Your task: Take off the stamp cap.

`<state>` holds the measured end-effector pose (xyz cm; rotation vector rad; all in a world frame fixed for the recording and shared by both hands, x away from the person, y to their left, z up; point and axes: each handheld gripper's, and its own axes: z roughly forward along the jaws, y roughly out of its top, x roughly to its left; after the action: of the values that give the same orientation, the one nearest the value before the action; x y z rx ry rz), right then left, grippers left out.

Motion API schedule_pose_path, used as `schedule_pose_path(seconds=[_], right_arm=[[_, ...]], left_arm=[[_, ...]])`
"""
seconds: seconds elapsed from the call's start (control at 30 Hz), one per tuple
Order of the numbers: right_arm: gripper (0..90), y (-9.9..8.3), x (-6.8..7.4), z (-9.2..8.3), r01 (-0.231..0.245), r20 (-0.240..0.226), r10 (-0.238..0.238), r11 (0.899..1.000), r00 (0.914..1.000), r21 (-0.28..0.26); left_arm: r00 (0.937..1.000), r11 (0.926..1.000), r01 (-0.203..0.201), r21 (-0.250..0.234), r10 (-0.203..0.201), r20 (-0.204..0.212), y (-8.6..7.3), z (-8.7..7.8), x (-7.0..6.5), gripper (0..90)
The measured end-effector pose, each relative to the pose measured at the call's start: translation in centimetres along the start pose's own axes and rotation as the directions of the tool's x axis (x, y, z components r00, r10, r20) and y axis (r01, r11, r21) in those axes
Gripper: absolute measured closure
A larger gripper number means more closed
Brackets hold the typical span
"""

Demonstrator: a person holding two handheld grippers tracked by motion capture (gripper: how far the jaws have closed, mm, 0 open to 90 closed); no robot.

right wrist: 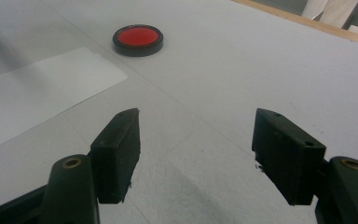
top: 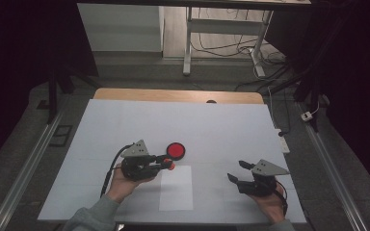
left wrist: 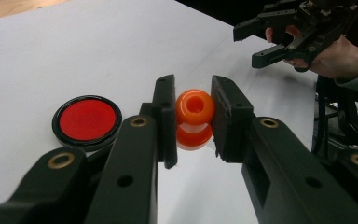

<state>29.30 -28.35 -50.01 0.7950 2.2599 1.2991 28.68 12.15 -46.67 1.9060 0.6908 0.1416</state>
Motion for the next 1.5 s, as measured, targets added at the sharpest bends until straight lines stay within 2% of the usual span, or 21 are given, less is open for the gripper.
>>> schedule_pose_path(seconds=[0.1, 0.47, 0.57, 0.87, 0.97, 1.5], right_arm=[[32.4, 0.1, 0.2, 0.0, 0.008, 0.008, -0.008, 1.000, 0.9999, 0.005], [32.6, 0.8, 1.4, 0.5, 0.010, -0.029, -0.010, 1.000, 0.9995, -0.008], [33.1, 1.2, 1.8, 0.7, 0.022, -0.039, -0.022, 1.000, 0.9990, -0.009], [33.3, 1.5, 2.2, 1.9, 0.005, -0.080, -0.006, 1.000, 0.9968, -0.011], [33.3, 1.6, 2.4, 2.3, 0.022, -0.089, -0.023, 1.000, 0.9958, -0.007], [33.3, 2.5, 3.6, 3.8, 0.045, -0.125, -0.046, 0.999, 0.9912, -0.008]], left_arm=[[1.0000, 1.0000, 0.001, 0.004, -0.001, -0.001, 0.0, 0.0, 0.2, 72.0], [0.9998, 1.0000, 0.004, 0.008, -0.004, -0.018, 0.0, 0.1, 0.3, 72.0], [0.9998, 0.9999, 0.003, 0.011, -0.003, -0.020, 0.0, 0.1, 0.3, 72.0], [0.9998, 0.9997, 0.005, 0.023, -0.005, -0.017, -0.1, 0.6, 0.2, 72.0], [0.9999, 0.9997, 0.006, 0.024, -0.006, -0.011, -0.1, 0.7, 0.2, 72.0], [1.0000, 0.9996, -0.003, 0.026, 0.003, -0.009, -0.1, 1.0, -0.1, 72.0]])
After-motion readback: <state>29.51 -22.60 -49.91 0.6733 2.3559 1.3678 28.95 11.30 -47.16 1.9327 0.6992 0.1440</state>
